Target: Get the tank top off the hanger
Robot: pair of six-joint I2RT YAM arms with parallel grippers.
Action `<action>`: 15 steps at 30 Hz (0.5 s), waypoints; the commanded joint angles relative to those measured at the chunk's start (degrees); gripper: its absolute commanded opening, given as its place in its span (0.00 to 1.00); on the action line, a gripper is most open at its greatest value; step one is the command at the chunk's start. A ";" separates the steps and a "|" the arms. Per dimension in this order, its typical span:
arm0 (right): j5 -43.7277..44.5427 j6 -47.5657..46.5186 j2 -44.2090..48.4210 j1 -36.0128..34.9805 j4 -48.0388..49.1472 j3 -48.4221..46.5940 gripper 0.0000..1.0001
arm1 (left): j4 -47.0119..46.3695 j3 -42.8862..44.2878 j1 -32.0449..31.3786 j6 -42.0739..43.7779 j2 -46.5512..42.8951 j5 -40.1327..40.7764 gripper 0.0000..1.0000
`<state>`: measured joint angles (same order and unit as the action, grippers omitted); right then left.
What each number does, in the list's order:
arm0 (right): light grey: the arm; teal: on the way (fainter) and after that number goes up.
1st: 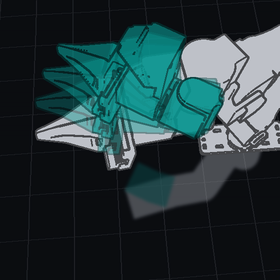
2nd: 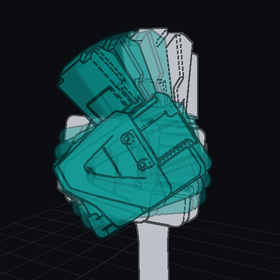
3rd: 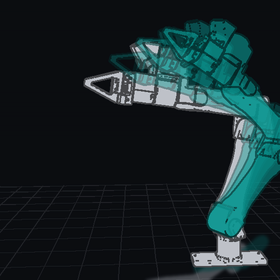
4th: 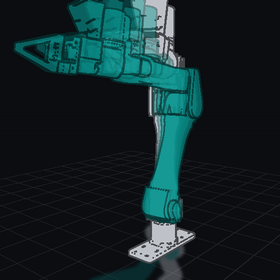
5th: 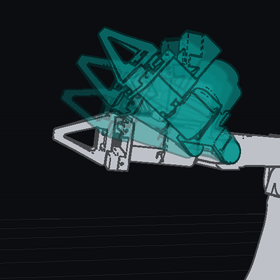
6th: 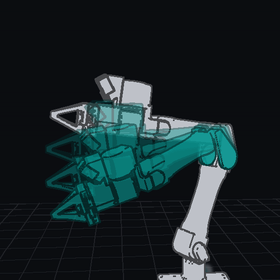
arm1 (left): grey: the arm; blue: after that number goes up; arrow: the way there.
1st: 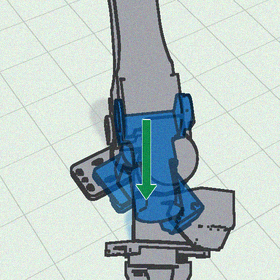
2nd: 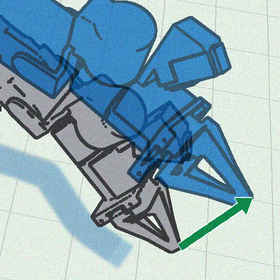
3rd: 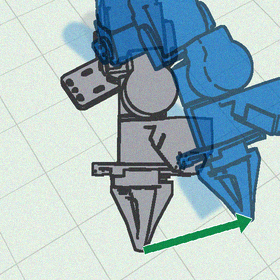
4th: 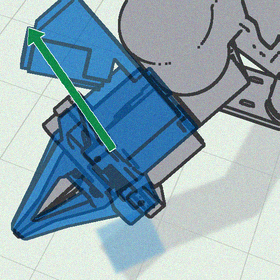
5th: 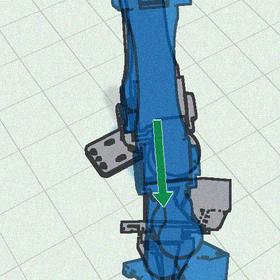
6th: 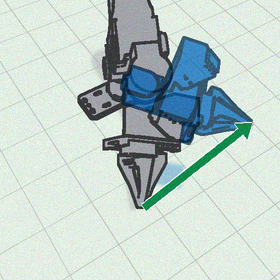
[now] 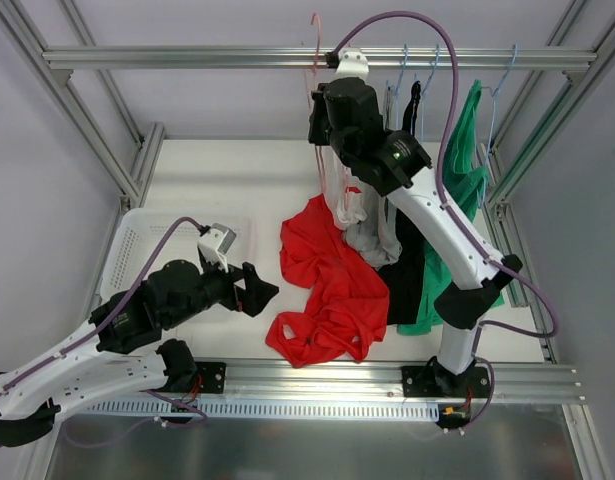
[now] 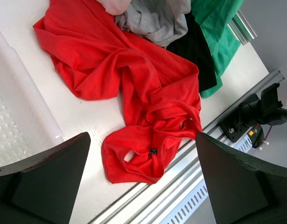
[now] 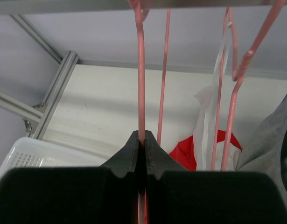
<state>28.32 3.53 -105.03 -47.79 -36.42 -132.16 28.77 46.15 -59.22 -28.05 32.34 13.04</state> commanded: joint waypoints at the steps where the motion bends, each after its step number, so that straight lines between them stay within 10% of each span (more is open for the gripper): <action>1: -4.05 4.28 -2.71 1.91 0.65 -4.51 0.00 | 1.46 1.66 -0.19 -0.87 0.44 2.96 0.99; 12: -11.61 7.90 -0.53 3.14 0.48 5.06 0.02 | 1.64 3.24 -0.19 -0.69 6.68 5.50 0.99; 15: -15.56 7.46 3.33 2.97 0.48 7.34 0.41 | 1.46 3.59 -0.19 -0.60 8.53 6.03 0.98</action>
<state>17.04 10.57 -107.59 -44.95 -36.62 -126.37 30.06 46.98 -59.22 -28.10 39.72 16.84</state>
